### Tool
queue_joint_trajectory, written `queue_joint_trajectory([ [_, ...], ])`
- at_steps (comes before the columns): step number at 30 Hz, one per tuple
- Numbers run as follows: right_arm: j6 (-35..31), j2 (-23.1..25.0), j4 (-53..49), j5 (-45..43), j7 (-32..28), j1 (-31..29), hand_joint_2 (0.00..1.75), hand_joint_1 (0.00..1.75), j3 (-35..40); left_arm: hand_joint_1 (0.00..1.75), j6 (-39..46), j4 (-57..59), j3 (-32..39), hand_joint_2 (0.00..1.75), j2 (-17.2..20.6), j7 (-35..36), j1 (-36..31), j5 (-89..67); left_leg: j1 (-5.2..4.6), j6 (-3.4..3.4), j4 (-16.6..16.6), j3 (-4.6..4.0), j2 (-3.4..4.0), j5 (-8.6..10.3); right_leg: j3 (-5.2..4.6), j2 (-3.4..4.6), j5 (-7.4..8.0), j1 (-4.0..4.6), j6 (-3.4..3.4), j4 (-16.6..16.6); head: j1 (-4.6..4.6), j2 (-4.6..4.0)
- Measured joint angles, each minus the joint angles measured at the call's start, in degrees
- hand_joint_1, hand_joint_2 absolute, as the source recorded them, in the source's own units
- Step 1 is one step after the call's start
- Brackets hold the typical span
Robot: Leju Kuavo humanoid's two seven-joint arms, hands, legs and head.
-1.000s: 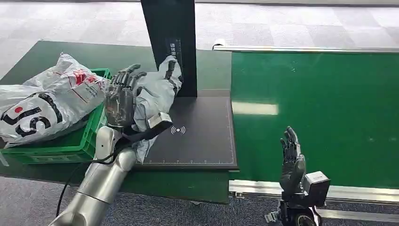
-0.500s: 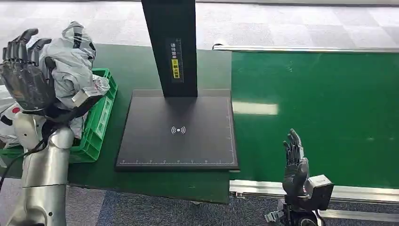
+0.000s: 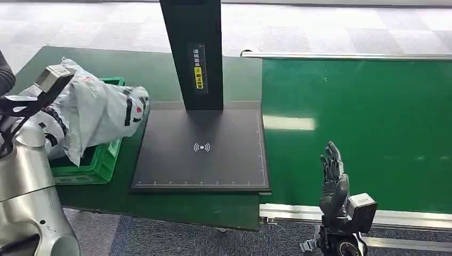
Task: Moved the parcel from conveyor to table for the left to box.
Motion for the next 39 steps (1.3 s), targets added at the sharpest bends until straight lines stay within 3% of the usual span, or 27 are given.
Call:
queue_joint_trajectory([
  [4, 0.0, 0.0, 0.0, 0.0, 0.0, -0.1, 0.00, 0.00, 0.0, 1.75, 0.0, 4.0, -0.6, 1.75, 3.4, 9.2, -3.1, -4.5, 0.00, 0.00, 0.0, 0.01, 0.01, 0.00, -0.03, 0.01, 0.00, 0.00, 0.00, 0.0, -0.02, 0.00],
  [9, 0.0, 0.0, 0.0, 0.0, 0.1, -0.1, 0.00, 0.00, 0.0, 1.75, 0.0, 4.8, -0.7, 1.75, 3.8, 10.4, -3.4, -4.9, 0.00, 0.00, 0.0, 0.01, 0.01, 0.00, -0.03, 0.00, 0.00, 0.00, 0.00, 0.0, -0.02, 0.00],
  [11, 0.0, 0.0, 0.0, 0.0, 0.3, -0.1, 0.00, 0.00, 0.0, 1.75, -2.2, 15.9, -4.6, 1.75, 8.8, 25.4, -7.6, -7.0, 0.01, -0.01, 0.0, 0.07, 0.03, 0.01, -0.02, 0.04, 0.04, 0.02, -0.06, 0.0, -0.02, 0.00],
  [12, 0.0, 0.0, 0.0, 0.0, 0.4, 0.0, 0.00, 0.00, -0.1, 1.75, -2.9, 21.2, -7.8, 1.75, 11.2, 27.9, -9.3, -7.1, 0.02, -0.03, 0.0, 0.07, 0.04, 0.03, -0.02, 0.06, 0.04, 0.03, -0.07, 0.0, 0.00, 0.00],
  [26, 0.0, 0.0, 0.0, 0.0, 0.6, 0.1, 0.00, 0.00, -0.1, 1.75, -3.7, 28.3, -11.3, 1.75, 14.3, 28.9, -11.2, -7.1, 0.00, -0.03, 0.0, 0.06, 0.04, 0.02, -0.03, 0.06, 0.04, 0.01, -0.07, 0.0, -0.02, 0.00],
  [31, 0.6, 0.0, -0.7, 0.7, 1.0, 0.3, 0.00, 0.00, -0.2, 1.75, -20.9, 37.2, -20.3, 1.75, 16.4, 45.2, -16.5, -7.1, 0.02, -0.03, 0.0, 0.07, 0.01, 0.04, 0.01, 0.03, 0.04, 0.02, -0.07, 0.0, 0.02, 0.00],
  [32, 0.7, 0.0, -0.7, 0.9, 1.2, 0.2, 0.00, 0.00, -0.2, 0.70, -22.5, 39.8, -22.3, 1.75, 16.9, 45.7, -17.7, -7.1, 0.02, -0.03, 0.0, 0.07, 0.01, 0.04, 0.02, 0.04, 0.05, 0.02, -0.07, 0.0, 0.00, 0.00],
  [33, 0.9, 0.0, -0.7, 0.9, 1.2, 0.2, 0.00, 0.00, -0.2, 0.00, -23.3, 42.5, -24.1, 1.75, 17.3, 45.3, -18.8, -6.8, 0.02, -0.03, 0.0, 0.07, 0.04, 0.04, 0.01, 0.06, 0.06, 0.02, -0.07, 0.0, 0.02, 0.00],
  [35, 1.0, 0.0, -0.7, 1.0, 1.2, 0.2, 0.00, 0.00, -0.2, 0.00, -23.3, 46.0, -25.1, 1.75, 17.4, 41.3, -19.9, -3.7, 0.00, -0.04, 0.0, 0.08, 0.16, 0.04, -0.03, 0.18, 0.09, 0.01, -0.09, 0.0, 0.00, 0.00],
  [39, 1.2, -0.3, -0.8, 0.8, 1.2, 0.3, 0.00, 0.00, -0.4, 0.00, -30.4, 50.1, -21.2, 1.75, 14.5, 22.2, -19.3, 15.1, -0.01, -0.04, 0.0, 0.02, 0.00, 0.03, -0.06, 0.07, 0.08, 0.00, -0.07, 0.0, 0.00, 0.00],
])
